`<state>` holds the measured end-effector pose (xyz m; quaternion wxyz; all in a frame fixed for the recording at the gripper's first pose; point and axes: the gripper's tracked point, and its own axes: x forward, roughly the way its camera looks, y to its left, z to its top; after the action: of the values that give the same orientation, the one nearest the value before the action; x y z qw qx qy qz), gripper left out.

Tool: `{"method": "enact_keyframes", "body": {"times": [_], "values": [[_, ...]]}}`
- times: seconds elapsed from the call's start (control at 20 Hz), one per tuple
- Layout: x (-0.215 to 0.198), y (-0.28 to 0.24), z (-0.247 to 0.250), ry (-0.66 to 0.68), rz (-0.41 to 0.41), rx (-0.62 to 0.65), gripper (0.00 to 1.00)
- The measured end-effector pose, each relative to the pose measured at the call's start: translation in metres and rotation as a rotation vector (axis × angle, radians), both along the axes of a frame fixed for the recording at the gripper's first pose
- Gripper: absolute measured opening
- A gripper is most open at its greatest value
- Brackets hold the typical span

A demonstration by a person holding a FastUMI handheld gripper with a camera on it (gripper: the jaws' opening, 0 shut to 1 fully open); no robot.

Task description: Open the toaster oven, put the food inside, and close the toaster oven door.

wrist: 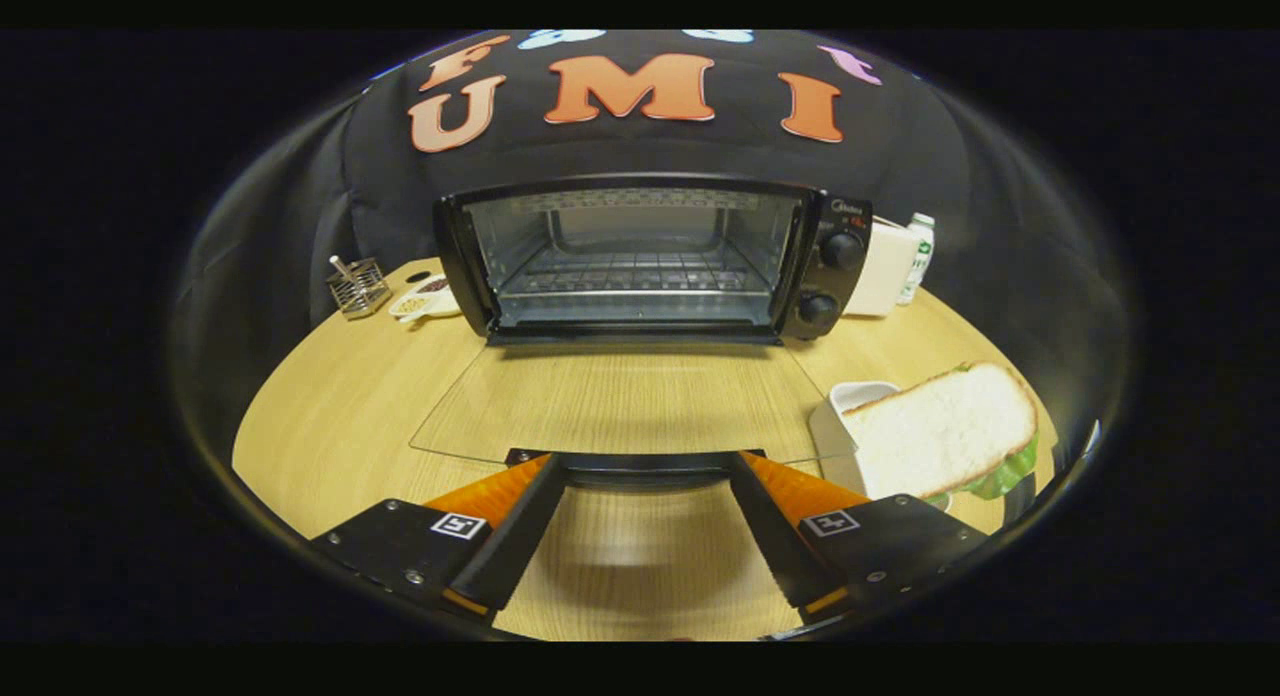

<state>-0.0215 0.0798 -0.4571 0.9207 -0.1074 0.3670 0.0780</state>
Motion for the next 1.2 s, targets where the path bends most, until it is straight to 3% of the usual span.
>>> {"method": "enact_keyframes", "body": {"times": [0.4,0.85,1.2], "values": [[-0.021,-0.025,0.028,0.043,0.036,0.069,0.99],[-0.067,-0.156,0.056,0.285,0.049,0.099,0.99],[-0.037,-0.214,0.072,0.409,0.026,0.156,0.99]]}}
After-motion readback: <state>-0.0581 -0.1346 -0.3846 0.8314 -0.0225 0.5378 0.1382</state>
